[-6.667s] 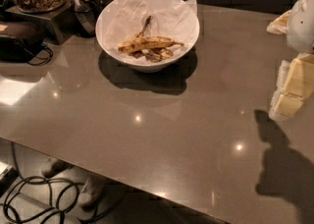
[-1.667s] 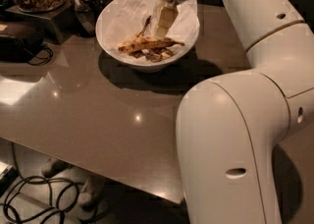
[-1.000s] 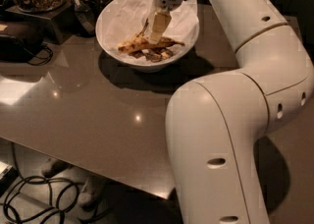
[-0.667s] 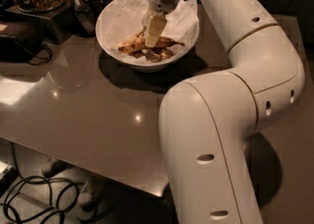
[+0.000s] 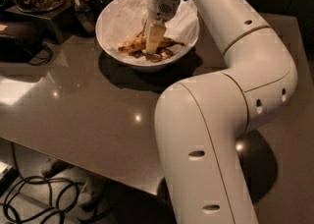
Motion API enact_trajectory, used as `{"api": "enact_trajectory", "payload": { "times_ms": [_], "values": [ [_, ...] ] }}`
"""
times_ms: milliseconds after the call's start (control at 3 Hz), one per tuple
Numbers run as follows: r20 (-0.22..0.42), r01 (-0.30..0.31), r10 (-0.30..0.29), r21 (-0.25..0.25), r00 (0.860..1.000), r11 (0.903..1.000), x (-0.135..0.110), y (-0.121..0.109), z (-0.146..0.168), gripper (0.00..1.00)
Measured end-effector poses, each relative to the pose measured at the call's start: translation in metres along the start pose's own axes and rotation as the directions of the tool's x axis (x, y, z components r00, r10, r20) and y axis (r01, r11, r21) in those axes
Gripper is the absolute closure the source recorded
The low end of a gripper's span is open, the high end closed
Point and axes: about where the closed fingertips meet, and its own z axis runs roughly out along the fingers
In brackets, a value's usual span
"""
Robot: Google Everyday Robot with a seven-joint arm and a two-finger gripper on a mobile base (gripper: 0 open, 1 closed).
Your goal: Pick banana from white bowl
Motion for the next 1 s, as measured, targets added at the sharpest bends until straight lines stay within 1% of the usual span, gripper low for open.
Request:
{"api": "enact_trajectory", "payload": {
  "times_ms": [333,667,1000],
  "values": [
    [-0.004,0.023,-0.022,0.018,1.0,0.9996,0.004,-0.001,-0.005,0.63],
    [-0.036,0.069,-0.066,0.093,0.997,0.9933,0.006,-0.005,-0.034,0.87],
    [-0.019,0.069,-0.067,0.126,0.998,0.9897,0.0,-0.017,-0.027,1.0]
  ]
}}
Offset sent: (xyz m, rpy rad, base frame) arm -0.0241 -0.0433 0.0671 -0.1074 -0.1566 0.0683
